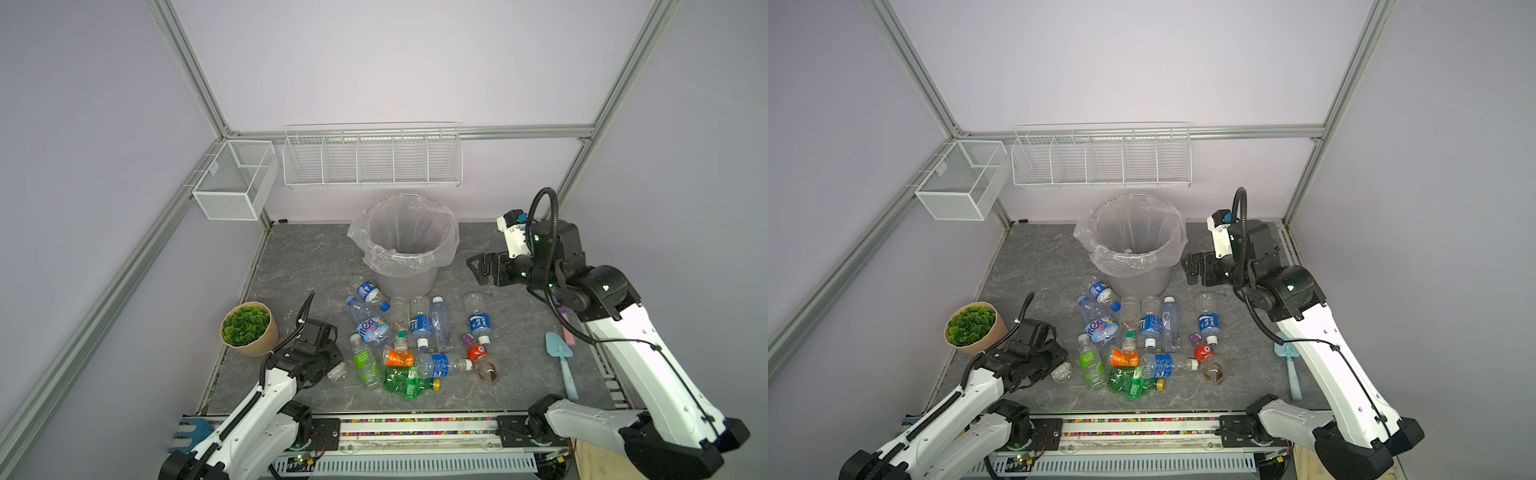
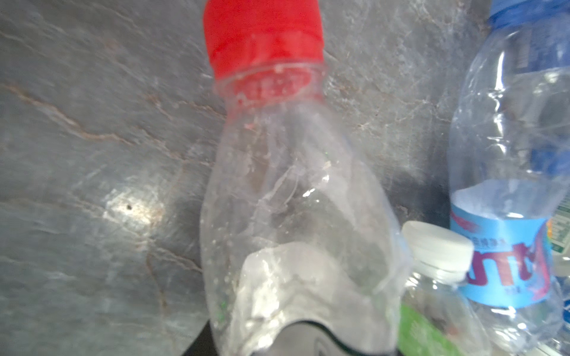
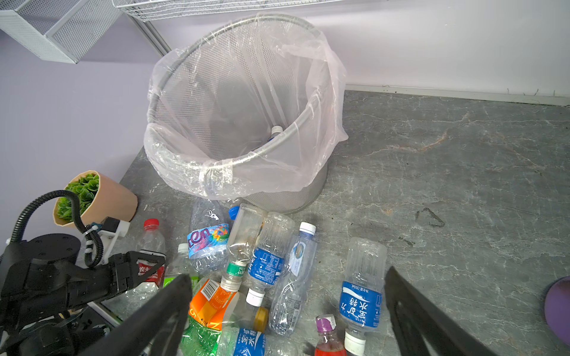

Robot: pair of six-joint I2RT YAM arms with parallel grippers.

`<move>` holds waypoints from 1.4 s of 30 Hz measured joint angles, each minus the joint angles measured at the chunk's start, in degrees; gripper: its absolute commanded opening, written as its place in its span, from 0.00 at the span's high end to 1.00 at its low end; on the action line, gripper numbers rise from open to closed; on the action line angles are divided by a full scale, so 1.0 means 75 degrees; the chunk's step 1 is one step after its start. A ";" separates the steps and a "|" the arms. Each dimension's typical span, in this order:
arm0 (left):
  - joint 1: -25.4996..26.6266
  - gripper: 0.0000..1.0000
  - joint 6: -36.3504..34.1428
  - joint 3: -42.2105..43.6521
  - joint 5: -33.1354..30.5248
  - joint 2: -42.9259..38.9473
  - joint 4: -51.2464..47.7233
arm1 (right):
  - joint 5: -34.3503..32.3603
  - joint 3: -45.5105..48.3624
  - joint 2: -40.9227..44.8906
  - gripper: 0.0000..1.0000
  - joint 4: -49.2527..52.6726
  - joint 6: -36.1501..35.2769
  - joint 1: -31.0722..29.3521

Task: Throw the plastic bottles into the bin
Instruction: 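Close the left gripper on the red-capped clear bottle, then lift the red-capped bottle with the left gripper up over the bin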

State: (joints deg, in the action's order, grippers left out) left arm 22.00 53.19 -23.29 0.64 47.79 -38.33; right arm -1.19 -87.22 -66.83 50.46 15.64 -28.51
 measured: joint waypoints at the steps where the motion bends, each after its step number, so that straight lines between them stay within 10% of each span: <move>1: 0.0006 0.76 -0.0023 -0.0128 -0.0038 -0.0035 -0.0085 | 0.0006 0.0026 0.0023 0.00 -0.0017 0.0006 0.0006; 42: 0.1408 0.78 -0.1973 -0.5523 -0.0895 0.0863 -0.0108 | 0.0242 0.1612 0.0702 0.00 -0.0160 0.0376 0.0044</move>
State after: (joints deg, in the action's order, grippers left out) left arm 32.56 38.39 -64.71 -6.07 54.26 -39.13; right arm 0.62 -75.13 -61.56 49.25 18.46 -28.18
